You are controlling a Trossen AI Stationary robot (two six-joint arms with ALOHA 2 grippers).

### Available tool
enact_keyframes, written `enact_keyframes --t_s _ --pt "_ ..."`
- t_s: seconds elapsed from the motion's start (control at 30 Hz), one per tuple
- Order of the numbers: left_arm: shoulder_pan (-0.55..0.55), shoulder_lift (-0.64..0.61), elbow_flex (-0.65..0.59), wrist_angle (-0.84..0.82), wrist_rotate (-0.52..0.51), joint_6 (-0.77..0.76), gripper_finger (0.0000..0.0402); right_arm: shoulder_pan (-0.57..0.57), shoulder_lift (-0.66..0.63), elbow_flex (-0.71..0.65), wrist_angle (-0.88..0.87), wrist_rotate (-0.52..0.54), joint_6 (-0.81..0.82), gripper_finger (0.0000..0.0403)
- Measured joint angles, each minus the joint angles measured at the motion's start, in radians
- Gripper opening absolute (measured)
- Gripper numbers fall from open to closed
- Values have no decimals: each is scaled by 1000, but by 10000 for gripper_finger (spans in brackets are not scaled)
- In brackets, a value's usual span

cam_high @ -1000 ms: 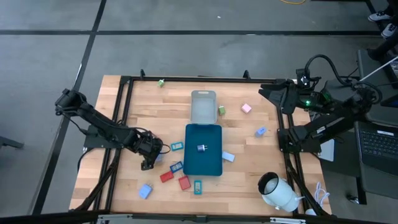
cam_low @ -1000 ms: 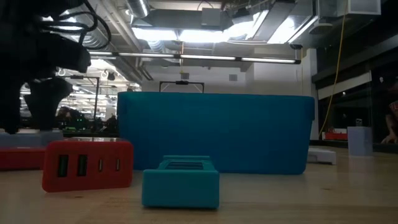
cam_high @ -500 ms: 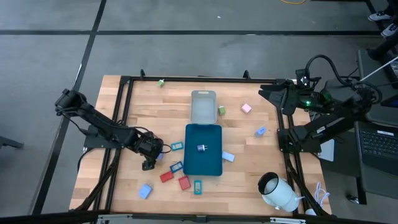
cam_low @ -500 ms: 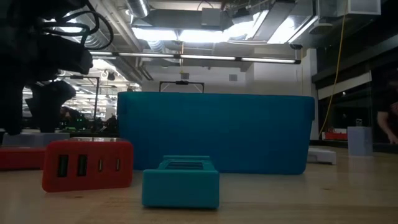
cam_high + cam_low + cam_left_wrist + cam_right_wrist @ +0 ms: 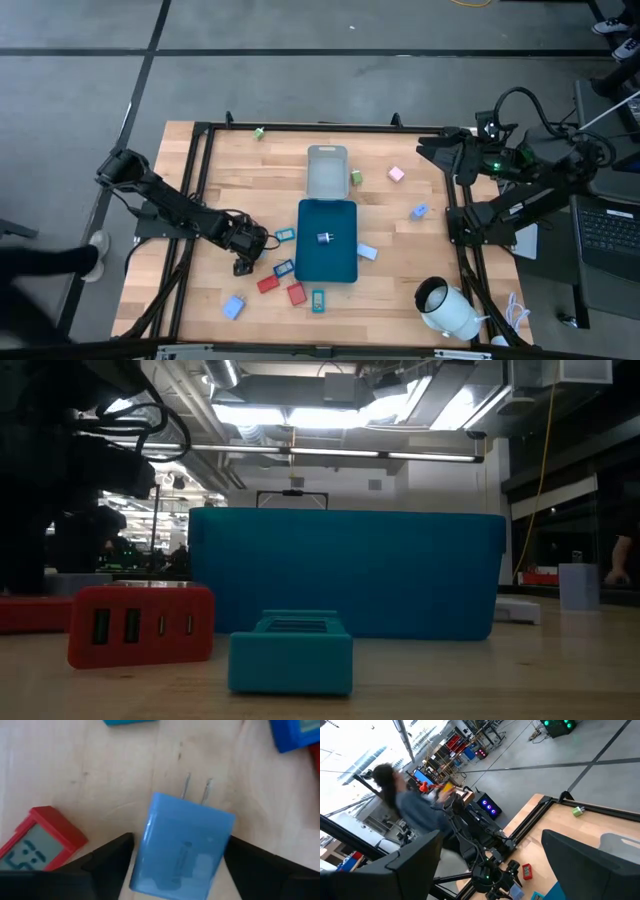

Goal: Pick & Place Office items
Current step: Put the light blue charger adapter into the blue bin

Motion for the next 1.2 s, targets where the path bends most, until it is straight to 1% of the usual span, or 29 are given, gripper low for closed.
enact_keyframes --t_s 0.13,0.17,0.33,0.43,0.6,0.7,0.73,0.8,0.87,0.93,1.07,1.2 --pt "1 -15 5 -2 -3 -17 217 1 0 0 5 0 0 348" --pt "1 -19 11 7 9 -19 212 1 0 0 5 0 0 348" --pt "24 -42 64 50 13 -17 212 1 0 0 9 0 -2 348" --pt "50 -44 135 96 14 17 212 1 0 0 36 -3 -28 348" --pt "122 -41 304 114 -23 163 212 6 0 0 77 -2 -95 348" --pt "175 -24 393 118 -22 269 212 6 0 0 82 -1 -123 348" --pt "195 -6 416 118 -7 298 212 6 0 0 82 -1 -128 348" --pt "230 37 438 111 63 321 212 6 0 0 81 0 -135 348" --pt "260 95 446 111 150 321 212 6 0 0 80 -1 -143 348" --pt "279 141 447 120 205 312 212 10 0 0 79 -2 -146 348" --pt "301 185 456 201 240 313 213 31 0 0 79 8 -146 348" --pt "312 226 456 217 258 332 213 48 0 0 77 27 -143 348"
